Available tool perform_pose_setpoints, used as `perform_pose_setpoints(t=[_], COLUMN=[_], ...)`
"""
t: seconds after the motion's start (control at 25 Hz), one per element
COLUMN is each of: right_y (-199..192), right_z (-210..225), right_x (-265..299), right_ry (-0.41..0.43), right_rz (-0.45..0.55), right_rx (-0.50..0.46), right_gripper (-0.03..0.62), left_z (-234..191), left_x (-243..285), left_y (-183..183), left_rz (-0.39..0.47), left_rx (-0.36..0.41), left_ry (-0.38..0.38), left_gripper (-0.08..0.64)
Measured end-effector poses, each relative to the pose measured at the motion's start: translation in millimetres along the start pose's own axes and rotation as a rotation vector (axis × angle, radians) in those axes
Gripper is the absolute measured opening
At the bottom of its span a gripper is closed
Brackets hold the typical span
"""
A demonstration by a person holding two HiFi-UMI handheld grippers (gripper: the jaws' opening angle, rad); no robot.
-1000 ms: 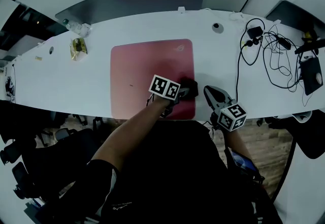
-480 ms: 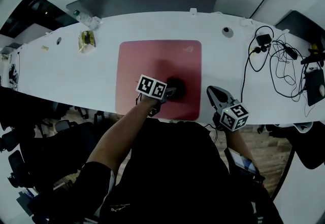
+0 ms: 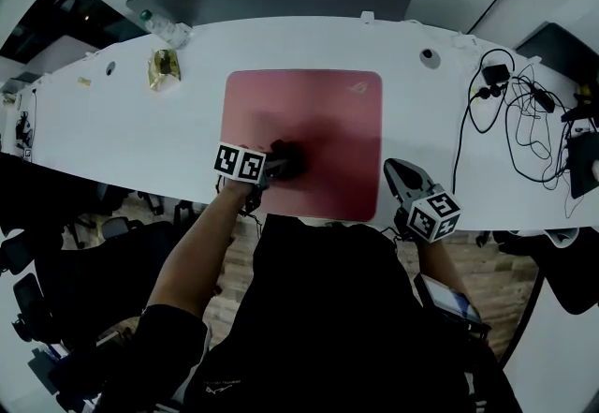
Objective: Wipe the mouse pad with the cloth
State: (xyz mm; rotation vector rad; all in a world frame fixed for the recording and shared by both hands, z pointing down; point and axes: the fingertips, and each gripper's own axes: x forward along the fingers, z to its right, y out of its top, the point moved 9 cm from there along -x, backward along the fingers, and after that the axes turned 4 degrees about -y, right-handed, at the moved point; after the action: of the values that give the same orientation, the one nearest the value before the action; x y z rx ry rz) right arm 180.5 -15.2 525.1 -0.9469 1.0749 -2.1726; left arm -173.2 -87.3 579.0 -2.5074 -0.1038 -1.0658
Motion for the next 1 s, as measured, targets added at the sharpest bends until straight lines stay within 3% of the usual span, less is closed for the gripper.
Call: perform_pose_setpoints(t=[0.44, 0.68, 0.8, 1.0], right_y=[-1, -2, -2, -3], right_z=[-7, -12, -14, -17], right_x=[8, 11, 12, 17], right_ry=[0.019, 0.024, 0.022, 0.023], right_rz=[-0.021, -0.024, -0.023, -0.024], right_rx=[-0.012, -0.013, -0.012, -0.012], right_gripper=[0.025, 0.025, 0.025, 0.025], left_z=[-66, -100, -112, -114], left_x=[-78, -116, -132, -135], left_y=[-27, -39, -46, -57], left_rz=[0.075, 0.023, 0.051, 0.133], left_rx=[-0.107, -0.061, -0.088, -0.121], left_ry=[0.127, 0.299, 0.365, 0.319], left_gripper=[0.133, 0.126, 0.063, 0.028])
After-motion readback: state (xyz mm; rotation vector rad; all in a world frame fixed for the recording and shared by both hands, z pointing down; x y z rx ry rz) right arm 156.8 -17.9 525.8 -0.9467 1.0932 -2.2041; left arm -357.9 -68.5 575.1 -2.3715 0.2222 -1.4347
